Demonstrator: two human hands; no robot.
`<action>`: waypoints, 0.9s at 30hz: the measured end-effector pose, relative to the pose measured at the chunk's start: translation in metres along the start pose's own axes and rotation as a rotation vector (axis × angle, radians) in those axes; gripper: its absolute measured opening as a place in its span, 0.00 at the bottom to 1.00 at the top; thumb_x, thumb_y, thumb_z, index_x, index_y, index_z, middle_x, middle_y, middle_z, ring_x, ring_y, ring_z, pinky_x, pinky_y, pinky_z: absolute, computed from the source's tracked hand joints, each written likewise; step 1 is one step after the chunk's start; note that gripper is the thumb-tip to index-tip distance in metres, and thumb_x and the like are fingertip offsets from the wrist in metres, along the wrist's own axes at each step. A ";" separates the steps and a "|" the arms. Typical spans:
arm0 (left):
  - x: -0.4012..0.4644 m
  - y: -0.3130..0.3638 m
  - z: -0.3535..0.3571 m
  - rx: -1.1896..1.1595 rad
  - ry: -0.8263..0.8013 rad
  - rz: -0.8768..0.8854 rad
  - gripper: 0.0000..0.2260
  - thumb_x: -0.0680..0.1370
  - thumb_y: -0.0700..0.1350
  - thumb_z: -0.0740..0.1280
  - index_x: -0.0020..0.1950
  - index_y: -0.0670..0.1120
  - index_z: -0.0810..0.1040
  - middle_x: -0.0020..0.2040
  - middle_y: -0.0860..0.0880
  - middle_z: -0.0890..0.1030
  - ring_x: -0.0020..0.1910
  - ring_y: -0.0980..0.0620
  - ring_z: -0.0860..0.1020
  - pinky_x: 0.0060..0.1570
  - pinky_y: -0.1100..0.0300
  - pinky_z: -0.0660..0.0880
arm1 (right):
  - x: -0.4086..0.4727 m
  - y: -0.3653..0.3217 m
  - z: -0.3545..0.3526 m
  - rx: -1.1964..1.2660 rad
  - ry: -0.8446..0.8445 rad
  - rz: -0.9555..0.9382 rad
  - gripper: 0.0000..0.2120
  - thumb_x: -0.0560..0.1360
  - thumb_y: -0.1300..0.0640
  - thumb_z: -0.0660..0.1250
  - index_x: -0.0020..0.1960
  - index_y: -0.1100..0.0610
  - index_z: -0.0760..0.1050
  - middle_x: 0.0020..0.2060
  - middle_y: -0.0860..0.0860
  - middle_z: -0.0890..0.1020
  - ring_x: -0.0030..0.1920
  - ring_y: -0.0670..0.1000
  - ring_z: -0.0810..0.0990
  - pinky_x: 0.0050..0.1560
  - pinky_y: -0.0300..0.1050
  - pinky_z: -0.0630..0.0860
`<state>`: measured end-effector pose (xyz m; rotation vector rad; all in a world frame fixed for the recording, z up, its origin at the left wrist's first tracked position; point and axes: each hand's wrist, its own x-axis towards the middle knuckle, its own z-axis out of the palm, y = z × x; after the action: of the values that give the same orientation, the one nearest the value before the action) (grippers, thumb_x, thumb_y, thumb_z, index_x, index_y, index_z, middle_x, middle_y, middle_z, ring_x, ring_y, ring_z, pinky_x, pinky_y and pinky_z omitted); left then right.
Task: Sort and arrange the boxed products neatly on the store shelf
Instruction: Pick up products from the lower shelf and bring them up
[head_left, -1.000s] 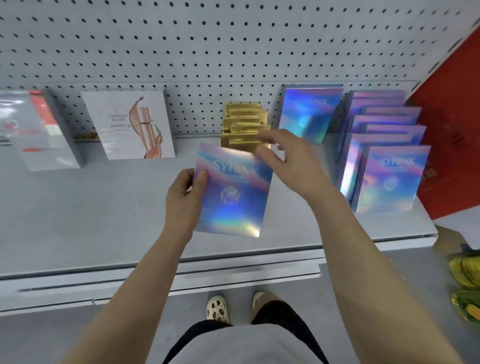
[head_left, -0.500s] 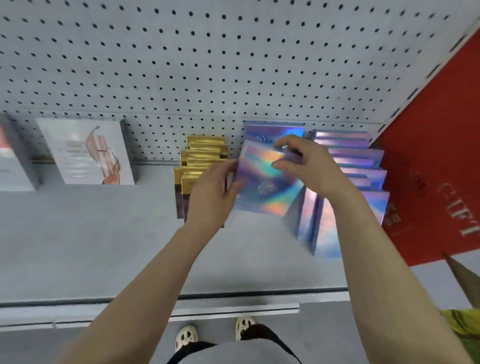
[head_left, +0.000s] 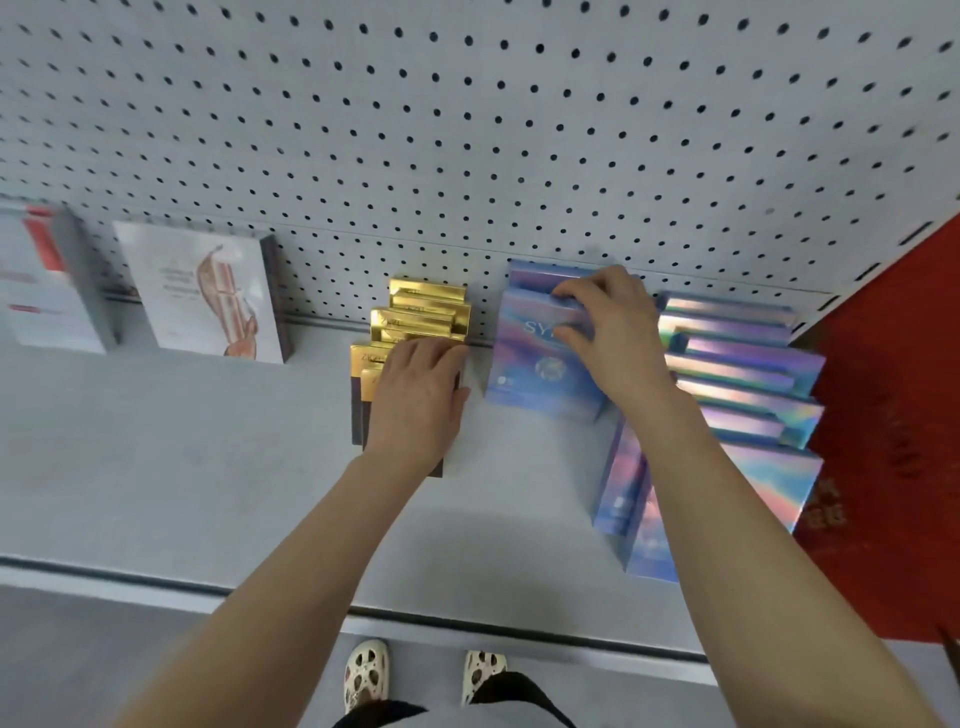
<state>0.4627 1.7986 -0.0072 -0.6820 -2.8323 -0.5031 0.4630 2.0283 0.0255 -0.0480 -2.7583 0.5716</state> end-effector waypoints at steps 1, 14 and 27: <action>0.000 0.000 0.001 0.007 0.009 -0.003 0.18 0.71 0.40 0.74 0.61 0.42 0.79 0.57 0.43 0.79 0.58 0.40 0.74 0.59 0.47 0.72 | 0.000 -0.001 0.001 -0.010 0.009 -0.009 0.18 0.70 0.61 0.74 0.60 0.56 0.80 0.53 0.58 0.76 0.55 0.60 0.73 0.58 0.49 0.67; 0.000 -0.002 0.000 -0.018 -0.007 -0.022 0.18 0.73 0.40 0.72 0.63 0.42 0.79 0.58 0.44 0.79 0.60 0.41 0.74 0.62 0.49 0.71 | 0.005 -0.013 0.011 -0.075 0.005 0.005 0.21 0.72 0.65 0.71 0.64 0.58 0.78 0.58 0.58 0.76 0.58 0.62 0.73 0.61 0.50 0.67; -0.064 -0.032 -0.032 -0.183 0.225 -0.138 0.13 0.77 0.42 0.68 0.61 0.44 0.80 0.58 0.45 0.80 0.58 0.44 0.75 0.59 0.57 0.70 | -0.074 -0.067 0.045 0.170 0.085 -0.087 0.12 0.78 0.62 0.65 0.61 0.59 0.79 0.54 0.57 0.79 0.55 0.56 0.76 0.54 0.49 0.72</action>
<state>0.5074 1.7341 -0.0029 -0.4295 -2.6534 -0.8147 0.5209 1.9427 -0.0095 0.0842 -2.6056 0.7593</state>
